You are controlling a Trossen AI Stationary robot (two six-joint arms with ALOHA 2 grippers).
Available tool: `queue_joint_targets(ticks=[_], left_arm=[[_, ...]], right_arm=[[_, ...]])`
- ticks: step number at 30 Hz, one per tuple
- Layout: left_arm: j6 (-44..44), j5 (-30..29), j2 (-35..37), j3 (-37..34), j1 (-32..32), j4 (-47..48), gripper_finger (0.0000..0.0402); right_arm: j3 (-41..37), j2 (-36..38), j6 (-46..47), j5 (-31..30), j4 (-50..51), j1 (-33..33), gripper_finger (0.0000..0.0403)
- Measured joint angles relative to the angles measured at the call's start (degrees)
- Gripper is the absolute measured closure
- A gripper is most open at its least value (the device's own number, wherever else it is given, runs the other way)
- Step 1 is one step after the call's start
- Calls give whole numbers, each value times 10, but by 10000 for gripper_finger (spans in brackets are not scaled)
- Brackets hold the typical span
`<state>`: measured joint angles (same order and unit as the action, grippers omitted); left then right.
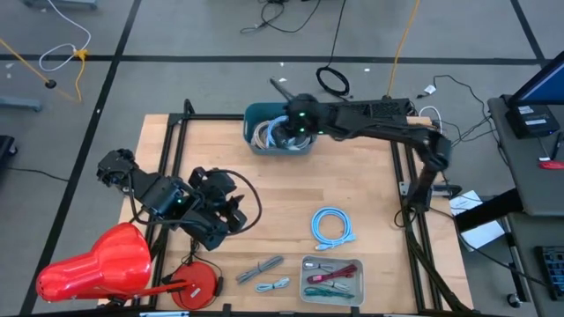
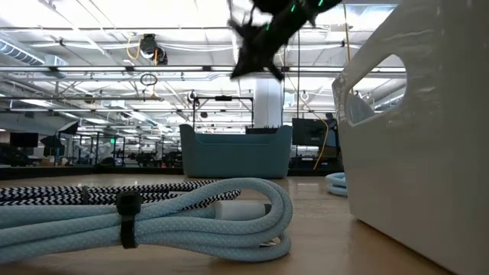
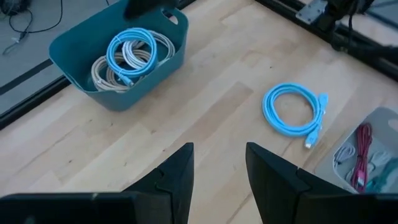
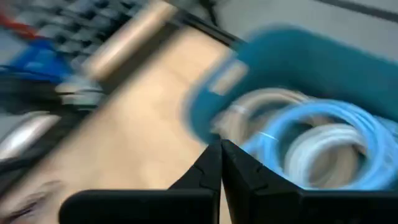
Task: Pick & Place USB Port
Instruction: Put the white patterned charger cable into the gray bin
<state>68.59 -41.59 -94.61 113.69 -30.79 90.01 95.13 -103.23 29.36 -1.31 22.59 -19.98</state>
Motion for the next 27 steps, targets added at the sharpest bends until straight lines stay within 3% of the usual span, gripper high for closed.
queue_joint_targets(ticks=[7, 13, 19, 23, 27], left_arm=[[-14, 30, 0, -22, 0, -6, 254], [-40, 133, 0, -126, 0, -119, 254], [-50, 248, 0, -289, -11, -390, 254], [11, 268, 0, -392, -27, -564, 254], [68, 283, -14, -428, -44, -615, 254]], right_arm=[[1, 138, -16, 142, 77, 50, 403], [1, 244, -14, 148, 158, 138, 403], [1, 311, 27, 70, 189, 254, 403], [1, 337, 59, 6, 215, 348, 403], [-7, 346, 100, -83, 241, 453, 403]])
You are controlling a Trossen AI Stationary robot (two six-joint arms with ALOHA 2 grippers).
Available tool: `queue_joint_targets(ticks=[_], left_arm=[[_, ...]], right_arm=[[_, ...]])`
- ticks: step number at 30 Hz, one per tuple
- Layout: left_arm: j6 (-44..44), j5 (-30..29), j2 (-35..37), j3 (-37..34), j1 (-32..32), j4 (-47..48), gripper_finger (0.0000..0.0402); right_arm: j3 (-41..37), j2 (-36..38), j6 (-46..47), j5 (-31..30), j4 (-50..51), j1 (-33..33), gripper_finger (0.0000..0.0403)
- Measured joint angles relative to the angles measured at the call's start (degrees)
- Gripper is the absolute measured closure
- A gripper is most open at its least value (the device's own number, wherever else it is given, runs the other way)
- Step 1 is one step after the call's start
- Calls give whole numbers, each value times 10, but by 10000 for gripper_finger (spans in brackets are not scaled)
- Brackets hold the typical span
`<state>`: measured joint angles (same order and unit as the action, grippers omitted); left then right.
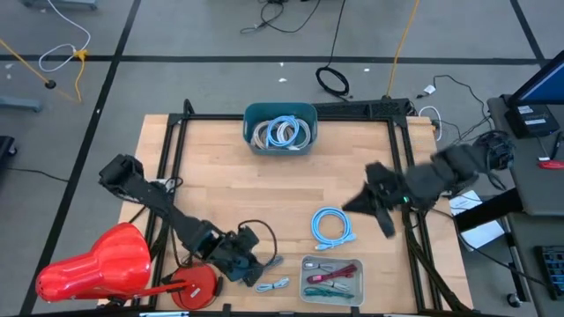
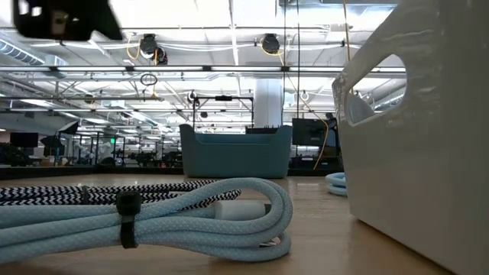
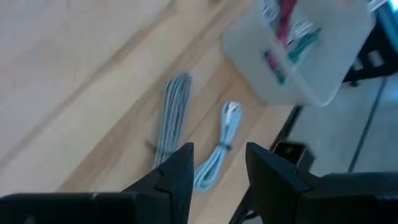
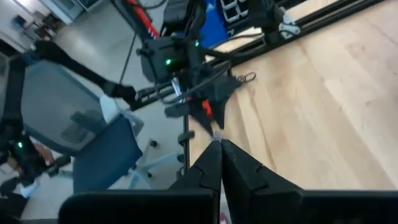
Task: Pick & Place USB Port
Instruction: Put the white patterned charger cable into the gray bin
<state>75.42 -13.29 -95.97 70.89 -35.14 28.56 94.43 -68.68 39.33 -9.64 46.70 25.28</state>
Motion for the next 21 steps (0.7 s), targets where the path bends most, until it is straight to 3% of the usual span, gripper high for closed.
queue_joint_targets(ticks=[4, 9, 16, 21], left_arm=[[4, 29, -39, 31, -11, 63, 254], [-87, 60, -123, 139, -7, 129, 254], [-233, 85, -268, 323, 1, 289, 254], [-226, 138, -311, 329, 4, 372, 254]], right_arm=[[-44, 11, 40, -77, -1, 89, 403], [-119, 21, 96, -100, -46, 147, 403], [-241, 50, 130, -101, -231, 174, 403], [-327, 78, 142, -99, -390, 194, 403]])
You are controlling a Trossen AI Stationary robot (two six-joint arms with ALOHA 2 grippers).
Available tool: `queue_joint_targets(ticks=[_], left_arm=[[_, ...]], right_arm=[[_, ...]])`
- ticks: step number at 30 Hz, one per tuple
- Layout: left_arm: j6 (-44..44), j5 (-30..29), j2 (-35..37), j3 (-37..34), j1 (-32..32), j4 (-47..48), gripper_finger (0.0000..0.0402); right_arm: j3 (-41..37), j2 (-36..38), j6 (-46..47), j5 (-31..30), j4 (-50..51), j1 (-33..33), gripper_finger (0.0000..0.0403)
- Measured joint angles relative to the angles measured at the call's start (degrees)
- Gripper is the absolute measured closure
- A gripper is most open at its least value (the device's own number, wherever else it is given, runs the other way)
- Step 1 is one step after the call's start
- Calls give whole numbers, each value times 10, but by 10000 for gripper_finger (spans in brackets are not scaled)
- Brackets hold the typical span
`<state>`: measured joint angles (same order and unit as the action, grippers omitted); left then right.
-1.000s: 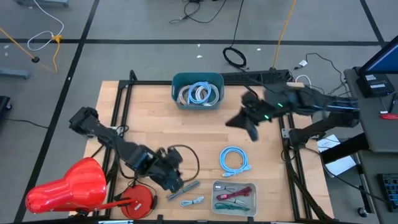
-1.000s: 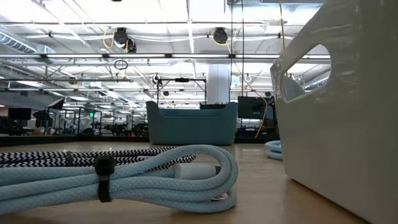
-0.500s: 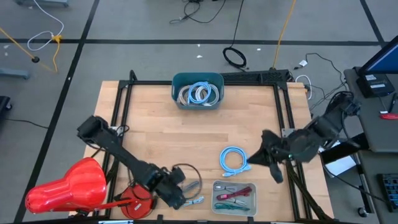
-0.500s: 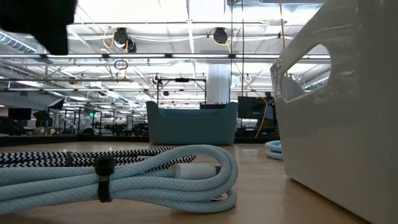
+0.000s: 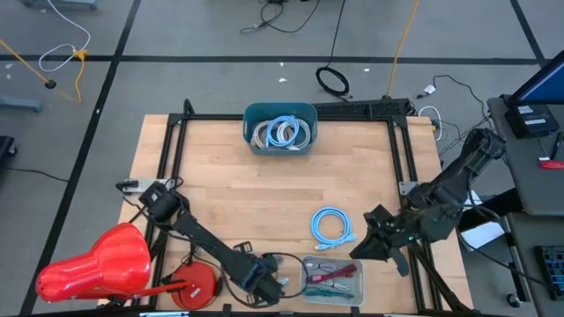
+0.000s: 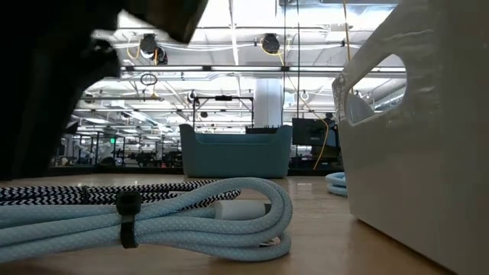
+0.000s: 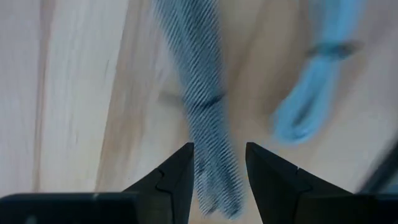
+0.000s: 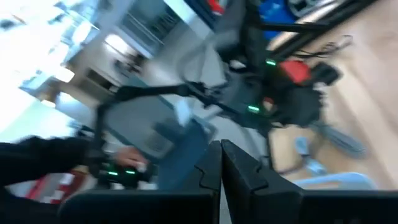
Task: Pick & Place USB Port
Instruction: Put the white patterned charger cable into the gray bin
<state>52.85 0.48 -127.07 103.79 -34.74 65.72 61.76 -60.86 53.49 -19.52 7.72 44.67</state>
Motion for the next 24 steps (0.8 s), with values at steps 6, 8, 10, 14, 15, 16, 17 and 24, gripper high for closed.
queue_joint_targets(ticks=[6, 8, 10, 14, 15, 16, 17, 24], left_arm=[[53, 8, -1, -33, -3, 1, 254], [62, 10, -1, -42, -3, -21, 254], [63, 14, -1, -54, -2, -61, 254], [80, 29, 3, -81, 4, -106, 254], [91, 35, 5, -90, 6, -109, 254], [103, 42, 6, -98, 9, -110, 255], [115, 49, 5, -106, 12, -110, 260], [129, 65, 17, -114, 37, -103, 382]], right_arm=[[-53, 28, -3, -23, -69, 16, 403], [-58, 33, -7, -33, -70, 20, 403], [-59, 35, -14, -44, -71, 24, 403], [-59, 35, -26, -47, -79, 31, 403], [-59, 35, -30, -47, -80, 32, 403], [-59, 35, -32, -47, -83, 34, 403], [-59, 35, -36, -47, -87, 35, 403], [-59, 35, -48, -47, -100, 44, 403]])
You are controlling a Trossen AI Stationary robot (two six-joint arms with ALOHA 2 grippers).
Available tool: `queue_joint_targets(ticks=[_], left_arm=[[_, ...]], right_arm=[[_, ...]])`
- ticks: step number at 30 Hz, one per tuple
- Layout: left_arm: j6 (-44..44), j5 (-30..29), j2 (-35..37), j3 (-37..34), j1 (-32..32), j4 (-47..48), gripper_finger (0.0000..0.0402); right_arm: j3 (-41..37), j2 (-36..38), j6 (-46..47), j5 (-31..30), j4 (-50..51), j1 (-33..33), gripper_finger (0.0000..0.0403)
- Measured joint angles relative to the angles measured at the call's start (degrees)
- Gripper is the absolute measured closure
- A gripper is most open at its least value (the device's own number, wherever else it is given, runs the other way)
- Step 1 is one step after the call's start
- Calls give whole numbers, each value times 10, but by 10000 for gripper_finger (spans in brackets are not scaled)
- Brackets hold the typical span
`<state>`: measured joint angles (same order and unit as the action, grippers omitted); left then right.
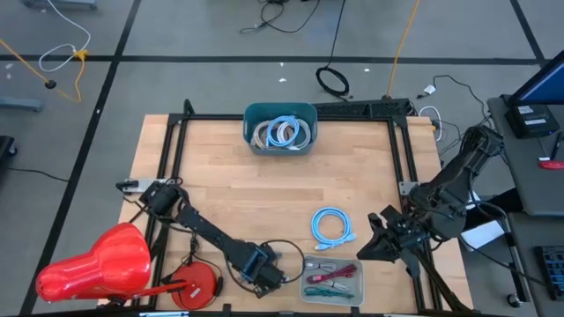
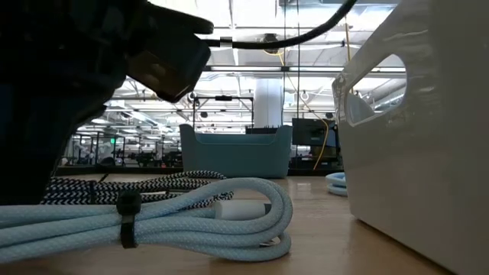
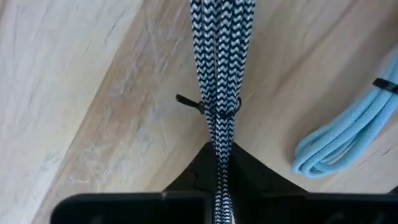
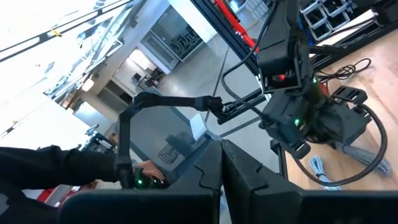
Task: Pick & Place USB Port
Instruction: Put the white patterned charger cable into the gray bin
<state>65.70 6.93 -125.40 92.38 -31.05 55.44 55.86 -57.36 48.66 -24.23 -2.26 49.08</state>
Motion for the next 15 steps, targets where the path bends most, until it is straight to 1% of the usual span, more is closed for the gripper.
queue_joint_targets(ticks=[2, 5, 9, 11, 13, 15], left_arm=[[2, -8, 17, -3, 9, 3, 384], [15, -86, 67, -7, 33, 38, 389], [24, -196, 173, -1, 77, 88, 389], [6, -236, 215, -3, 111, 103, 389], [-13, -268, 258, -3, 162, 97, 389], [-45, -280, 291, -1, 219, 84, 389]], right_arm=[[0, 0, -1, 0, 0, 4, 403], [0, 0, -3, -14, 2, 10, 403], [0, 0, -12, -29, 3, 13, 403], [0, 0, -14, -30, 1, 12, 403], [0, 0, -14, -31, 0, 5, 403], [0, 0, -14, -31, -1, -6, 403]])
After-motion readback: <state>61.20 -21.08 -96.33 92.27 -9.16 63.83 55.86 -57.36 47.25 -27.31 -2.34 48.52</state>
